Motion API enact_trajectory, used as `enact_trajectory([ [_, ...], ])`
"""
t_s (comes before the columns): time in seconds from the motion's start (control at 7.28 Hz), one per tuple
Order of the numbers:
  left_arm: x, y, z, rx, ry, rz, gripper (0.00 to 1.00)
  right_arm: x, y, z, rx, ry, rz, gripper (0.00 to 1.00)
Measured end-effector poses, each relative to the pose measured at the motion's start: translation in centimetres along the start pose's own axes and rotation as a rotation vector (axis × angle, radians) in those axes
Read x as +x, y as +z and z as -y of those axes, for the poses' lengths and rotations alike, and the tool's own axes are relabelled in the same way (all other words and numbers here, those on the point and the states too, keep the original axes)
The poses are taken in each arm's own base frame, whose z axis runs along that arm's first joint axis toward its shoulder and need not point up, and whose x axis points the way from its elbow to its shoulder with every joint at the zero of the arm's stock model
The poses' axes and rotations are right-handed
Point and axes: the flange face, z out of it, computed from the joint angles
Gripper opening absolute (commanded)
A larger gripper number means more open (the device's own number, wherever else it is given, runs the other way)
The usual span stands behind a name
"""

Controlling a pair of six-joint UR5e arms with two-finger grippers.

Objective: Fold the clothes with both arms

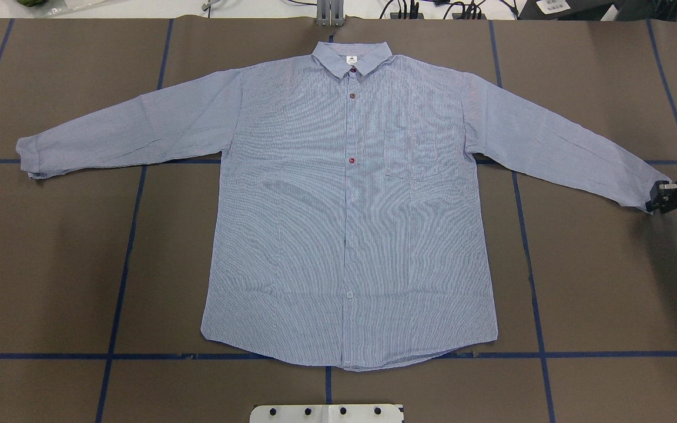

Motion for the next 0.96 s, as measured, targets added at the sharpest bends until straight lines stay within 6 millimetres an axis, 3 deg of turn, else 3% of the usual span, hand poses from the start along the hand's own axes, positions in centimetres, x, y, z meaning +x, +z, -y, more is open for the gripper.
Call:
enact_trajectory([
  [0.55,0.1,0.0,0.0,0.001,0.001,0.000,1.00,0.2,-2.5,0.9,0.045,0.009,0.022,0.00],
  [0.69,0.1,0.0,0.0,0.001,0.001,0.000,1.00,-0.2,-3.2,1.0,0.057,0.005,0.029,0.29],
  [0.82,0.1,0.0,0.0,0.001,0.001,0.000,1.00,-0.3,-3.4,1.1,0.062,0.003,0.030,0.44],
  [0.96,0.1,-0.1,0.0,0.002,0.001,0.000,1.00,-0.4,-3.0,0.9,0.056,0.000,0.026,0.44],
])
